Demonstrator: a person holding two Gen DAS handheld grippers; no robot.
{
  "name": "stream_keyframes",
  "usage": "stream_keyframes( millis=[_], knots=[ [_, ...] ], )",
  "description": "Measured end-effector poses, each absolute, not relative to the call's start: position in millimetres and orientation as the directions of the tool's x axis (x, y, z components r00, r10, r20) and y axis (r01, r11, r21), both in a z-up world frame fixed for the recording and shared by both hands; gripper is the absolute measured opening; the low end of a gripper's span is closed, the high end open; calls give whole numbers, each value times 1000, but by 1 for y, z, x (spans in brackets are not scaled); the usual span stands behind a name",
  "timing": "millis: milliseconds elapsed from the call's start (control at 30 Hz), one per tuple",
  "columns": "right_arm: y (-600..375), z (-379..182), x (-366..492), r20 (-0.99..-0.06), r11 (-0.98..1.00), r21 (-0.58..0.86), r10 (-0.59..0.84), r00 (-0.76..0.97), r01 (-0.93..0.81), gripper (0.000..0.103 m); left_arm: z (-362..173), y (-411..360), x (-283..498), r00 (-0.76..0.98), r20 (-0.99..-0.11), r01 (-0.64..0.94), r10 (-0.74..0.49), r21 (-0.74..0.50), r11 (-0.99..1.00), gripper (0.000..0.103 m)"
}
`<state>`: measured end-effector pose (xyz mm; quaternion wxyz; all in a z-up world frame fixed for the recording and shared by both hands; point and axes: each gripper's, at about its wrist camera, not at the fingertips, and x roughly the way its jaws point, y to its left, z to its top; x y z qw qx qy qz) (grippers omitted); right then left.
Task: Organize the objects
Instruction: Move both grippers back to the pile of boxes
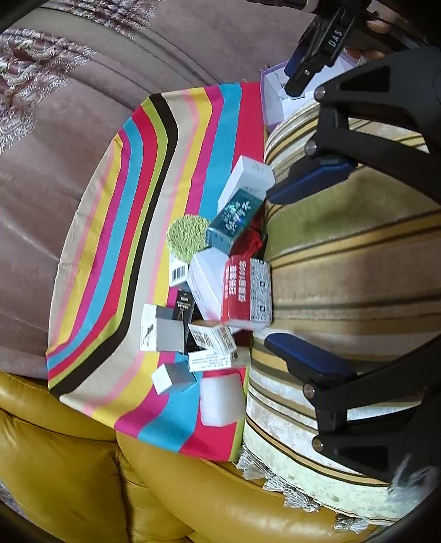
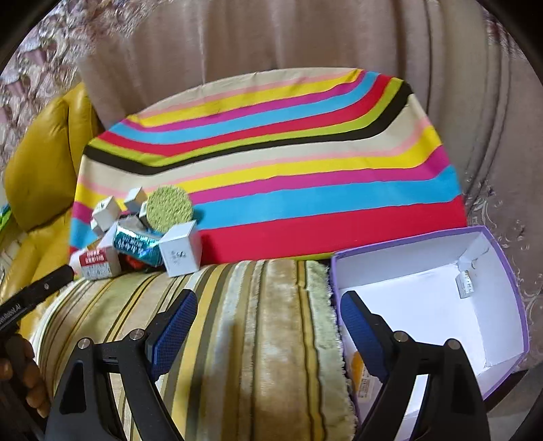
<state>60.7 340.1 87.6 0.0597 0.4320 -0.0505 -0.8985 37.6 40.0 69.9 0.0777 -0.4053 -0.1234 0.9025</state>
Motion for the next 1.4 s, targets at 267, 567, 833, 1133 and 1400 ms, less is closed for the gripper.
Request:
stream_keyframes(
  millis=[267,567,833,1133,1400],
  knots=[
    [316,82,47,-789,-983,136,-182,-587,123,87,61,38,25,-609,-757,-20,235,-281,-959,81],
    [288,74,24,-815,-970,142,-229,-532,200,87,46,40,-7,-532,-825,53,191,-257,-965,81],
    [267,65,-3,-832,-947,171,-286,-476,271,87,37,37,-27,-495,-858,99,135,-210,-973,81],
    [246,57,-22,-847,-933,163,-299,-439,321,87,30,40,-34,-476,-873,101,105,-173,-980,65],
    [241,52,-35,-854,-935,158,-290,-431,317,87,28,36,-32,-485,-865,101,126,-198,-975,43]
  ],
)
